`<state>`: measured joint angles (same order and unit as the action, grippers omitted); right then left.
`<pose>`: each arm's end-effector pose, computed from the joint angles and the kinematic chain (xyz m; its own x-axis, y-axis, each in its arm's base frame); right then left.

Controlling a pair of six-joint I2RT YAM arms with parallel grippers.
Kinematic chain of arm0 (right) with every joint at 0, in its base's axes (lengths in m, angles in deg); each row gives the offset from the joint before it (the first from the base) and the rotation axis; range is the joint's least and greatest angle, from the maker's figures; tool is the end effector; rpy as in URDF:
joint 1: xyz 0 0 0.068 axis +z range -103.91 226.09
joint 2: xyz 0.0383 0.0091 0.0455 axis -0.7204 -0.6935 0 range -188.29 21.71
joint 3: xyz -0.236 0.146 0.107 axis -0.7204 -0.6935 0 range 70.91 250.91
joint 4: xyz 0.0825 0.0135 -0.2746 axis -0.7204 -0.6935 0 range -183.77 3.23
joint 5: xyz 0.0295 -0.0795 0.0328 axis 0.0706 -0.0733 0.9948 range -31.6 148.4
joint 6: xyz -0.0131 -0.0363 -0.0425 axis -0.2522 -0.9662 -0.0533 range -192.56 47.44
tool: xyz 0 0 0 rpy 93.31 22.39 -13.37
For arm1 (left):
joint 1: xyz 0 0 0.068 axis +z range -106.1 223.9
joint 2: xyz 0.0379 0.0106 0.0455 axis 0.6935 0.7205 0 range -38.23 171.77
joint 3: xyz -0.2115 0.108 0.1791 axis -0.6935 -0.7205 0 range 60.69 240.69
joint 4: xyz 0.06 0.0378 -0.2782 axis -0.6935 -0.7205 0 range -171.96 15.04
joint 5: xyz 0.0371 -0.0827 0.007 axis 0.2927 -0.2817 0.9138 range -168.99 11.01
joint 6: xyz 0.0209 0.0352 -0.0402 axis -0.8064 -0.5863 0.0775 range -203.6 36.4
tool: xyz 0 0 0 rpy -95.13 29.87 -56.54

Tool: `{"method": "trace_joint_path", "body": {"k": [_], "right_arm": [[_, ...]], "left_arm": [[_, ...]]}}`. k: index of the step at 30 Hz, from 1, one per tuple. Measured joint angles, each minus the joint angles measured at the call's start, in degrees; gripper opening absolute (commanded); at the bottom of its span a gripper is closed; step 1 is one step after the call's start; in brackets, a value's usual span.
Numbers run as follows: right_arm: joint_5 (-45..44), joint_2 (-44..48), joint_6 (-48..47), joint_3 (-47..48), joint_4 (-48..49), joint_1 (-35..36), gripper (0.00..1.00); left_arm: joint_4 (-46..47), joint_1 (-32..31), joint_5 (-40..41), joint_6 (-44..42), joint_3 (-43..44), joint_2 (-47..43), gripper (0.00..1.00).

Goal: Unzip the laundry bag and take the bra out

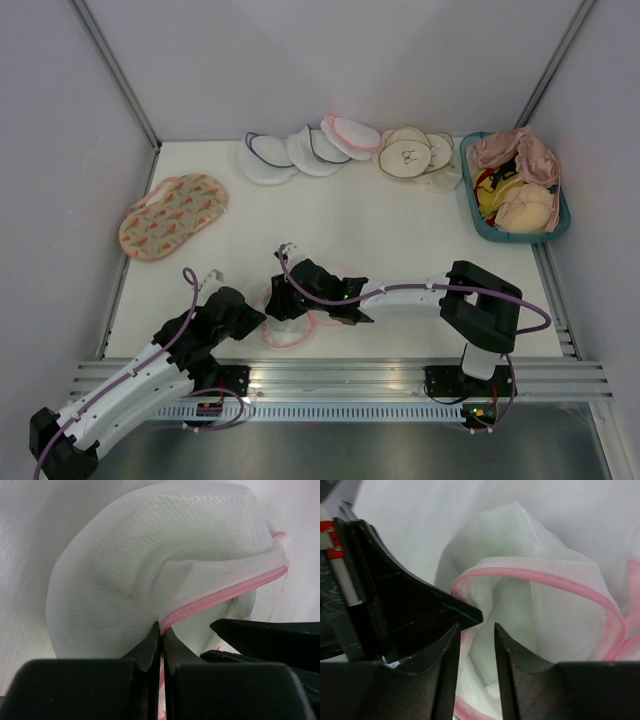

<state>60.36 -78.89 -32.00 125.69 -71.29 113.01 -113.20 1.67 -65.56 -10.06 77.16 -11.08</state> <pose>0.1574 0.3730 0.1867 -0.7557 -0.1158 -0.6446 -0.5786 0.5792 0.5742 0.0920 -0.0708 0.1685 -0.6767 -0.6455 -0.3541 -0.3822 0.7190 -0.5805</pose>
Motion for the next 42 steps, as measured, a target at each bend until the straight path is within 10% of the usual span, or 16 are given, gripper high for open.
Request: {"method": "trace_joint_path", "body": {"k": [18, 24, 42], "right_arm": [[-26.77, -10.69, -3.13, 15.67, -31.06, 5.33, 0.43], [-25.94, -12.02, -4.20, 16.63, -28.81, 5.25, 0.01], [-10.16, 4.96, -5.97, 0.02, -17.99, 3.61, 0.00]], "left_arm": [[-0.42, 0.00, 0.02, 0.70, -0.57, -2.73, 0.02], [-0.37, 0.00, -0.02, 0.96, -0.96, -2.80, 0.02], [0.94, 0.00, -0.35, 1.31, -2.21, -2.84, 0.02]]}}
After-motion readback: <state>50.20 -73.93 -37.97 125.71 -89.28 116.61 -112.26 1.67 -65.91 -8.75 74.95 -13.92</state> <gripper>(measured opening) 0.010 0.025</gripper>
